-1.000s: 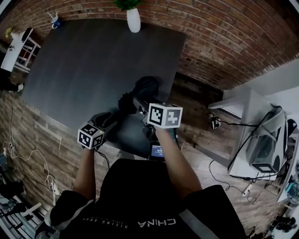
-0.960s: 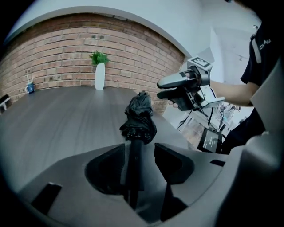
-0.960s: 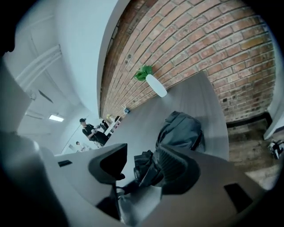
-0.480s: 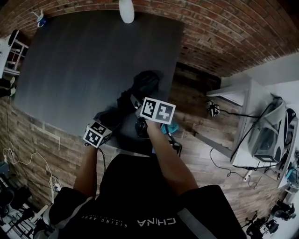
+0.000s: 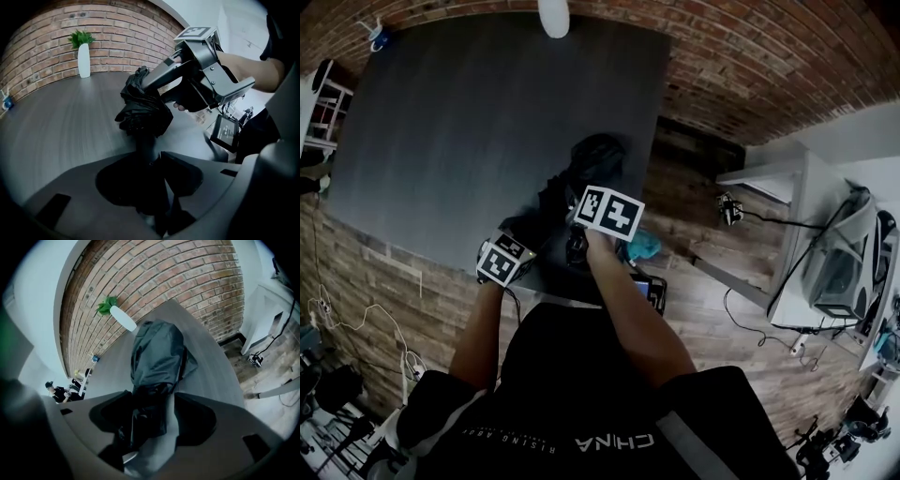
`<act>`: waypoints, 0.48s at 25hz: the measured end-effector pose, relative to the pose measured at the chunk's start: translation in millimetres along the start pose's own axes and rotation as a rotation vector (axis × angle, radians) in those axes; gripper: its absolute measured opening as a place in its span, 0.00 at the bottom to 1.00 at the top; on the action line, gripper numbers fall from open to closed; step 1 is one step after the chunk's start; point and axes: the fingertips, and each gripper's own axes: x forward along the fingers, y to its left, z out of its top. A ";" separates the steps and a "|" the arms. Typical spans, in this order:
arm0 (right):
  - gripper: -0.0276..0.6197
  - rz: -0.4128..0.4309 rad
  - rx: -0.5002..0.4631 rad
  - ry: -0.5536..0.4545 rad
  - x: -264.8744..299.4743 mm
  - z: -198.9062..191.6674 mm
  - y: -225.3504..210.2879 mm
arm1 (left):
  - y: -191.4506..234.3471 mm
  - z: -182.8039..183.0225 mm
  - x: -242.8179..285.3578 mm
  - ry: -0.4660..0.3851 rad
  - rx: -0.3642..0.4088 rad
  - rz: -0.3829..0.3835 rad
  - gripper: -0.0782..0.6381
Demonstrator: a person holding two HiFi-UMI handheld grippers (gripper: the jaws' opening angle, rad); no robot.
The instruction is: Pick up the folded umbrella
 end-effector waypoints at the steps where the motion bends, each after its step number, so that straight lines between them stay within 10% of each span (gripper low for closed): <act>1: 0.46 0.000 0.012 0.006 3.1 -0.9 -0.4 | -0.1 0.2 0.3 0.003 -0.005 -0.003 0.33; 12: 0.60 -0.004 0.229 0.054 30.3 -5.4 19.4 | -1.1 -0.2 1.4 0.038 -0.001 0.013 0.33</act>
